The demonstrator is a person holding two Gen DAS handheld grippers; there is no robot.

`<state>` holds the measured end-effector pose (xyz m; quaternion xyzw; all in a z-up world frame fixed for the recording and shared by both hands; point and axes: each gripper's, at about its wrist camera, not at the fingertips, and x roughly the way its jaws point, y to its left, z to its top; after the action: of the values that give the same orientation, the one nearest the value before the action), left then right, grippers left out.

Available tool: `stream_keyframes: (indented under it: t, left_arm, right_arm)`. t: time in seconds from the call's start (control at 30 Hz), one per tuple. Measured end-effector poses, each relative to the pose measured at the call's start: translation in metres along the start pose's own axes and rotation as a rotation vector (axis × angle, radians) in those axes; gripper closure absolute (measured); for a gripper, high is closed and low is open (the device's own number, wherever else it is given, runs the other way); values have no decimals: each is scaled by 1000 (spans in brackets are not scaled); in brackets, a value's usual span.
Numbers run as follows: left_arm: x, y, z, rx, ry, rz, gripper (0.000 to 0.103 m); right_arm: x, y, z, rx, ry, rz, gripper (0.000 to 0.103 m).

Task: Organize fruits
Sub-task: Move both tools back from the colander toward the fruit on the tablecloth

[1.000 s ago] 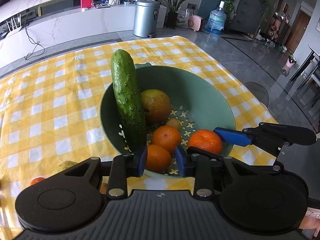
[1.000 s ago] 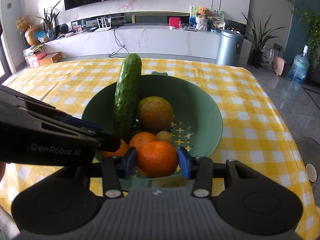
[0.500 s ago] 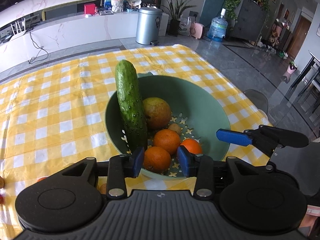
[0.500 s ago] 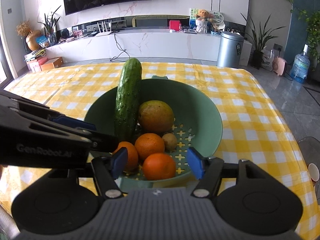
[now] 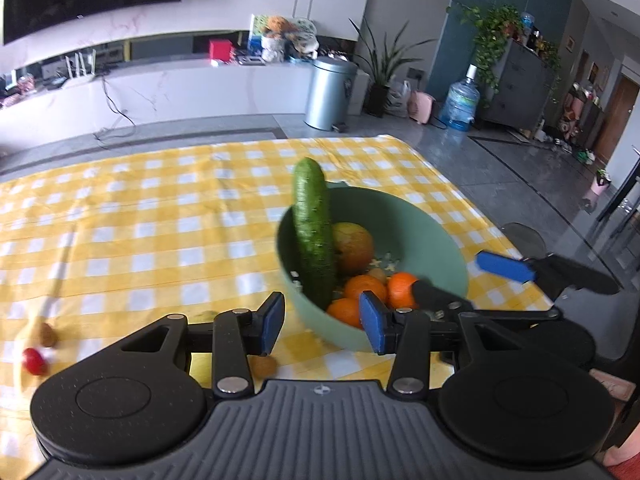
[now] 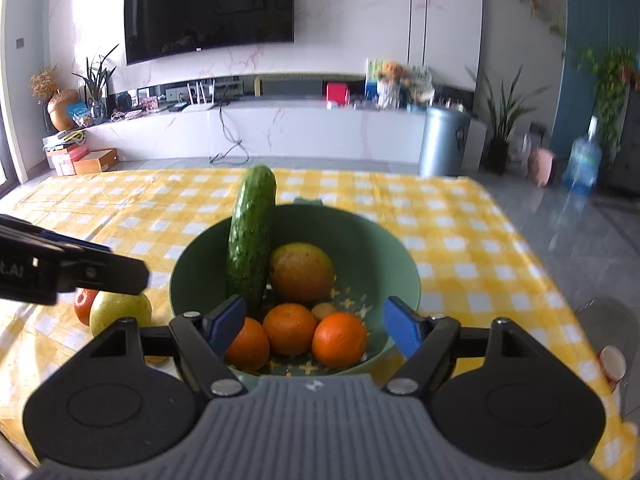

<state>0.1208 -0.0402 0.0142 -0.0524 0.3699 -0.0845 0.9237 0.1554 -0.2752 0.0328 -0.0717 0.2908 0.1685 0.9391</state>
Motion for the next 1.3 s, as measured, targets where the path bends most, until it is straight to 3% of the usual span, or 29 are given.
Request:
stream_keyframes:
  t: [0.27, 0.5, 0.9, 1.17, 1.3]
  left_arm:
    - [-25, 23, -15, 9, -40, 40, 51]
    - [-40, 49, -26, -28, -62, 65, 51]
    - [-60, 101, -46, -101, -105, 87, 50]
    - [-60, 142, -57, -236, -120, 93, 47]
    - [-53, 156, -61, -273, -108, 100, 47]
  right_arm:
    - [-31, 7, -3, 68, -120, -44, 23]
    - [-49, 29, -11, 148, -168, -10, 23]
    - [-43, 109, -21, 59, -105, 123, 23]
    - [-25, 135, -27, -13, -45, 124, 26]
    - [-13, 140, -29, -24, -9, 128, 33]
